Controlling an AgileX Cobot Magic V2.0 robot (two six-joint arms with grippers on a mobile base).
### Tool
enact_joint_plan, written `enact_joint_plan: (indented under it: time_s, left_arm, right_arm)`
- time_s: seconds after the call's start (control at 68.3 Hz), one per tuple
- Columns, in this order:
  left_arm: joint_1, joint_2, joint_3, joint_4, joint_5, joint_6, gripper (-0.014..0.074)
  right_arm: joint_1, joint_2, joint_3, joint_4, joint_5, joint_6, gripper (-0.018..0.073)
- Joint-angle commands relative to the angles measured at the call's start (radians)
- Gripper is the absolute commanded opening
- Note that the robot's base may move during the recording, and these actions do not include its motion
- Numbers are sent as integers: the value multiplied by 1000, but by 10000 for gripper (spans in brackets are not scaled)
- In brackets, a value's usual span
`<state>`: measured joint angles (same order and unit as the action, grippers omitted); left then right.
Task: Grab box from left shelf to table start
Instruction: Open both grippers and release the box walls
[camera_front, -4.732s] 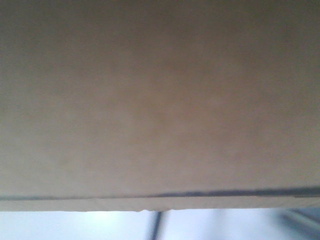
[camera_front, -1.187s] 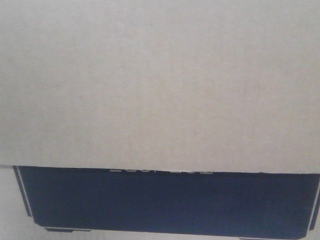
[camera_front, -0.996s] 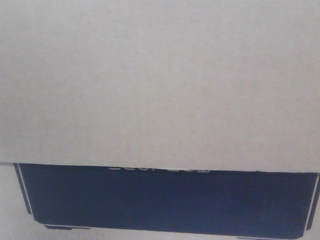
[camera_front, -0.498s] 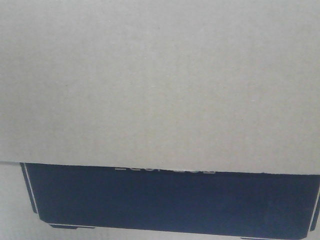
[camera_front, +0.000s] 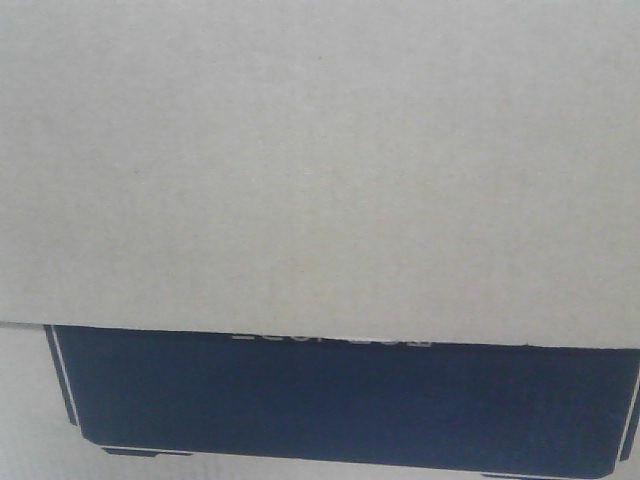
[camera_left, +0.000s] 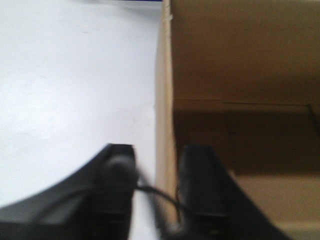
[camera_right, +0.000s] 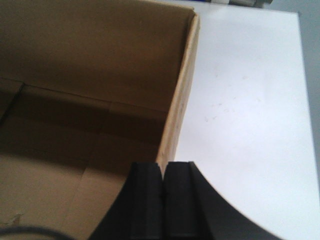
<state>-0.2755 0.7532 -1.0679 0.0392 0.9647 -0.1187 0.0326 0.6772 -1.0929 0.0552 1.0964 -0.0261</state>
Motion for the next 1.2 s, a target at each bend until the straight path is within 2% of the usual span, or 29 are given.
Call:
enact_joint_plan:
  time_s: [0.0, 0.029, 0.088, 0.293, 0.381, 0.483, 1.187]
  left_arm:
    - [-2, -122, 93, 34, -113, 4, -79]
    - [-2, -158, 131, 36, -141, 4, -111]
    - [-2, -238, 208, 49, -192, 4, -87]
    - [-2, -459, 469, 120, -396, 4, -99]
    - [-2, -514, 564, 132, -504, 4, -99]
    - [-2, -542, 618, 132, -575, 4, -99]
    - [-2, -546, 627, 132, -580, 4, -99]
  right_arm:
    - [0, -108, 54, -33, -104, 0, 58]
    - [0, -145, 86, -40, -121, 0, 55]
    - [0, -229, 161, -55, -158, 0, 55]
    - [0, -493, 405, -138, -326, 0, 55]
    - [0, -563, 498, -187, -415, 0, 55]
    - [0, -599, 561, -200, -471, 0, 55]
    - [0, -598, 580, -200, -458, 0, 55]
